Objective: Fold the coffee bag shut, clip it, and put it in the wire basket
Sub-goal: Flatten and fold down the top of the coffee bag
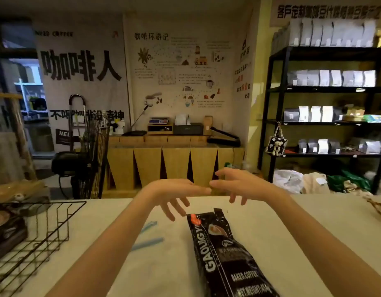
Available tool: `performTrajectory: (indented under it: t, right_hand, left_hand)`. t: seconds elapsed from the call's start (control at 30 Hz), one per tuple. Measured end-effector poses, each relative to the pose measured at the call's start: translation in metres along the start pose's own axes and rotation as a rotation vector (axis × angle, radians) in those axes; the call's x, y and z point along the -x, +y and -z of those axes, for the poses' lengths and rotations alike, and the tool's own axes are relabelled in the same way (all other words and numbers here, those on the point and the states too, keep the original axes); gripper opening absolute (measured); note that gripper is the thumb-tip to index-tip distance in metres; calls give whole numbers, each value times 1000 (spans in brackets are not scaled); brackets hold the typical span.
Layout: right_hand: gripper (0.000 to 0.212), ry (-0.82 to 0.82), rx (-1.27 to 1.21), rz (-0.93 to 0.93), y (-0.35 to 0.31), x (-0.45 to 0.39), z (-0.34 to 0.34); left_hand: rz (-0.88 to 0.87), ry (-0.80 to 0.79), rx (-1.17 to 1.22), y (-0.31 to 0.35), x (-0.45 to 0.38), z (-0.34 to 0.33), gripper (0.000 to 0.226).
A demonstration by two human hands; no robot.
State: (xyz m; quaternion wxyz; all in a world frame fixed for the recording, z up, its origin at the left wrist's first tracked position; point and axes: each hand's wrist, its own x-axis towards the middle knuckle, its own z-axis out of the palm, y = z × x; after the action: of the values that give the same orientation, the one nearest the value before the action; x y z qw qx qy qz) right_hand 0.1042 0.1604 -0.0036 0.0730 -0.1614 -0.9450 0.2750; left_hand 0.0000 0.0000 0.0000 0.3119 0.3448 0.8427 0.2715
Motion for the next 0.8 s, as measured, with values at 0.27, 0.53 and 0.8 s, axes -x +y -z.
performTrajectory:
  t: [0.27, 0.53, 0.8]
  right_hand:
    - [67, -93, -116, -235, 48, 36, -47]
    - [79, -184, -256, -397, 52, 40, -70]
    - [53, -141, -431, -370, 58, 42, -85]
  left_hand:
    - [144, 124, 186, -58, -3, -57, 101]
    - [43, 90, 432, -58, -7, -100, 51]
    - [-36, 141, 544, -57, -8, -106, 40]
